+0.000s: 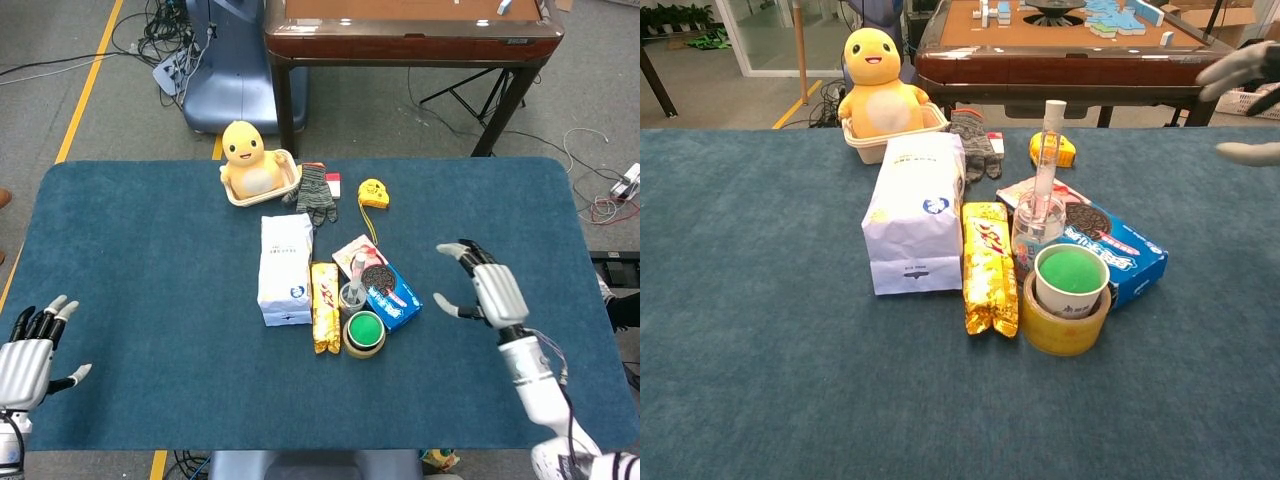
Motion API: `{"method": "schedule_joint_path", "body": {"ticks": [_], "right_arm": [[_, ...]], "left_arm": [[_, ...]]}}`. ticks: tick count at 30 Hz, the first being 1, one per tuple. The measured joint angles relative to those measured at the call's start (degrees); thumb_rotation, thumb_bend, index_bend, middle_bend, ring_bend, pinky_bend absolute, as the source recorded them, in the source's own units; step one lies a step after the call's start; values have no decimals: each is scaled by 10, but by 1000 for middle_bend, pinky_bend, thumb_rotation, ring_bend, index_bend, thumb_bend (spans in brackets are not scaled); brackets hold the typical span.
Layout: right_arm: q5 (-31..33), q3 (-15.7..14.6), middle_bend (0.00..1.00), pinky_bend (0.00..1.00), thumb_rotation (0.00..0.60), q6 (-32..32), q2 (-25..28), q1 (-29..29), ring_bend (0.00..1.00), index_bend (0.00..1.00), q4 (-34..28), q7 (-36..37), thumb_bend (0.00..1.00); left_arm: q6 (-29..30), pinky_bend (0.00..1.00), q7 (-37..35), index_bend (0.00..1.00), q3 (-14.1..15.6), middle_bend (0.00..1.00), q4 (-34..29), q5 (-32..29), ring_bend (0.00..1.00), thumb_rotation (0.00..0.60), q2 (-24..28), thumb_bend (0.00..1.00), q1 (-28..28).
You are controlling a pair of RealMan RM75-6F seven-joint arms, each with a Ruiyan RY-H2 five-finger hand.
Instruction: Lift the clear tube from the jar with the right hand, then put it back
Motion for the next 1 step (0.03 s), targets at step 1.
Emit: {"method": "schedule_joint_path", "body": {"ticks": [1], "right_arm": [[-2,-7,247,204,600,14,9,-14,121,220,-9,-9,332]], "left_arm": [[1,43,3,103,-1,50,-2,4,118,600,-2,165,-2]]}}
